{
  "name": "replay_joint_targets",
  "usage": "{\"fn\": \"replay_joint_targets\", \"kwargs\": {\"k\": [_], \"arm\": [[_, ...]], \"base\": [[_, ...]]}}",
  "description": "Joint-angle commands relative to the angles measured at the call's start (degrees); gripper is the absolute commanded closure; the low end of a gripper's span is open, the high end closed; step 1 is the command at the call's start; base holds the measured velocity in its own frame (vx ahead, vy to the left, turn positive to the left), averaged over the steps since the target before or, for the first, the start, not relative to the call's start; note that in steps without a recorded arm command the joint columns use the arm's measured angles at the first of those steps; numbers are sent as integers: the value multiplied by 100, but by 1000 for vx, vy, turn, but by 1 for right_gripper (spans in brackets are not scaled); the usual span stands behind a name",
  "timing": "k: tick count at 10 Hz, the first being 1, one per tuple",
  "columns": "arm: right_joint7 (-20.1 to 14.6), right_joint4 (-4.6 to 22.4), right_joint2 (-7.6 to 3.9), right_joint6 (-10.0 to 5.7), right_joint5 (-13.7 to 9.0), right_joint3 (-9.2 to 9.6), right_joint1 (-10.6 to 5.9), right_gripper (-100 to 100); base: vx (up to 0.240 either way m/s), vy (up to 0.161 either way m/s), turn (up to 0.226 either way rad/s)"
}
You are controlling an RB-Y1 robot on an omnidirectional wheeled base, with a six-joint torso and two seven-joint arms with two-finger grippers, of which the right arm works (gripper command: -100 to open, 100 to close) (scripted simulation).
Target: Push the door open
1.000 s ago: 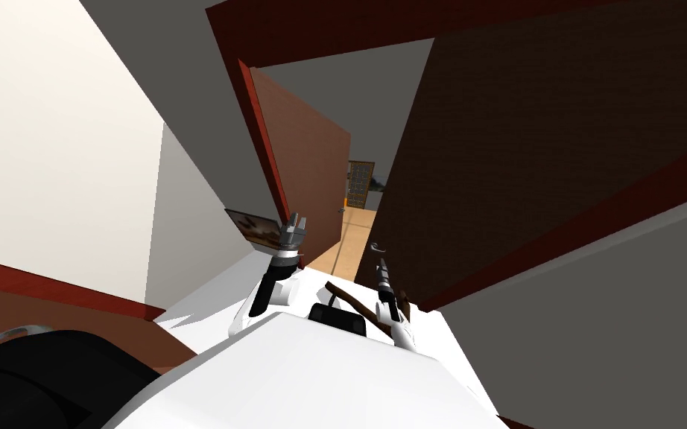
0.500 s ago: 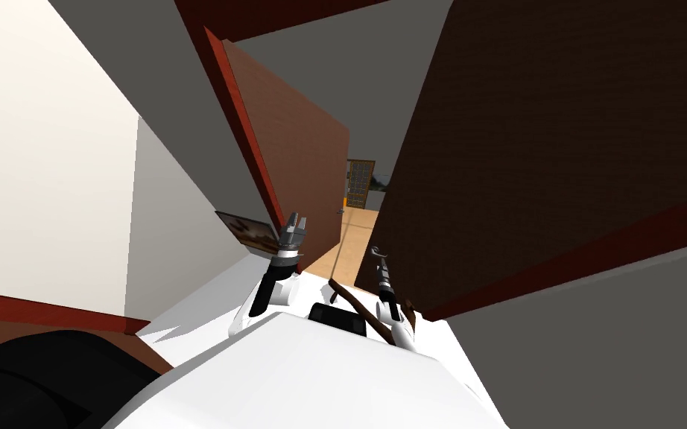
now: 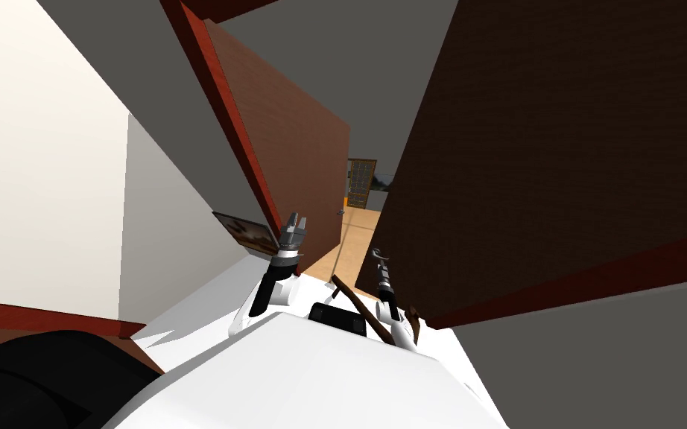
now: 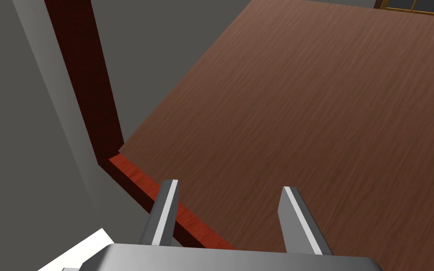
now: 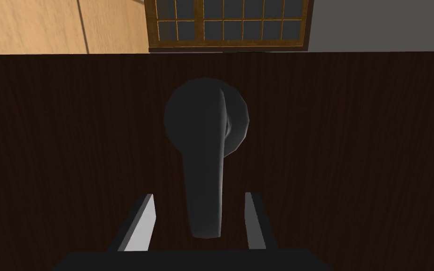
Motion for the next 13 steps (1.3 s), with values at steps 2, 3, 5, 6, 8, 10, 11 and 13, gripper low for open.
{"fn": "replay_joint_targets", "kwargs": {"k": [2,3,5,6,8,10,11,13], "arm": [[0,1,0,0,0,0,2,100],[0,1,0,0,0,0,2,100],[0,1,0,0,0,0,2,100],[34,-22,-34,-25,-41,-68,40,-100],[63,-41,-18,-46,-76,-125,72,-100],[67,-66,-4,-41,-81,-133,91,-100],[76,-59,-26,-59,-90,-151,100,-100],[81,-49,-42,-77,-97,-165,103,-100]], "base": [[-21,4,-2],[-12,2,1],[-3,1,0],[-99,84,-113],[-171,124,-94],[-126,100,-52],[82,13,25],[168,-16,20]]}}
